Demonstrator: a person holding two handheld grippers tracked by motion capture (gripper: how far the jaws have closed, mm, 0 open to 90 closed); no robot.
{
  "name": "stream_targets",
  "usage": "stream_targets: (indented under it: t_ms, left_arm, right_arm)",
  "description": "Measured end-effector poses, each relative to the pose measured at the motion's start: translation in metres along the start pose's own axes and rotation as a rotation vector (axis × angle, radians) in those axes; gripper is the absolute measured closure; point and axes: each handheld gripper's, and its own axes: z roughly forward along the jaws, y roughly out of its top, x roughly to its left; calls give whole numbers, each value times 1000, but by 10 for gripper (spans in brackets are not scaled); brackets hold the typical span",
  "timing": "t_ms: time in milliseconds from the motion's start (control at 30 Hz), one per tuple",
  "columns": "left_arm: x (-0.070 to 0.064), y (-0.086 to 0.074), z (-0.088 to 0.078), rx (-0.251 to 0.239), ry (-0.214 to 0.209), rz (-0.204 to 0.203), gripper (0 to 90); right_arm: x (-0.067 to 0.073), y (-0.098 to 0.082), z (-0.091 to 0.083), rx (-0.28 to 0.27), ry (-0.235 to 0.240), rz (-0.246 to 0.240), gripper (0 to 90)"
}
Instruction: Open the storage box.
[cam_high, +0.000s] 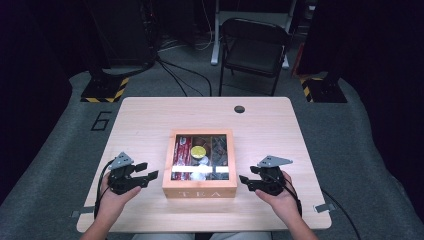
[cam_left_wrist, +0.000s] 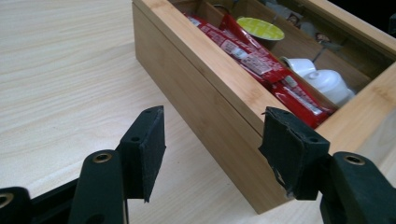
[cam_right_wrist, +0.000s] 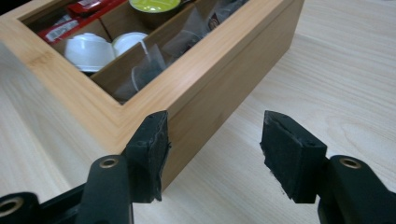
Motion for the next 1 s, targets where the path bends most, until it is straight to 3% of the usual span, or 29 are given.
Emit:
stream_targets:
  t_ms: [300,533,900,1000]
  left_arm:
    - [-17,-7,-11,-2,-34,23,421]
    - [-24,-21,-6,-5,-53,36,443]
    - [-30,-33,-3,30,-91,49,509]
    - [-31,-35,2,42,-101,56,526]
  right_arm:
    - [16,-2,-12,-12,32,-33,415]
    - [18,-11,-12,-30,55,-20,454]
    - [26,-23,-4,-5,92,-77,508]
    - [26,-24,-1,-9,94,-69,524]
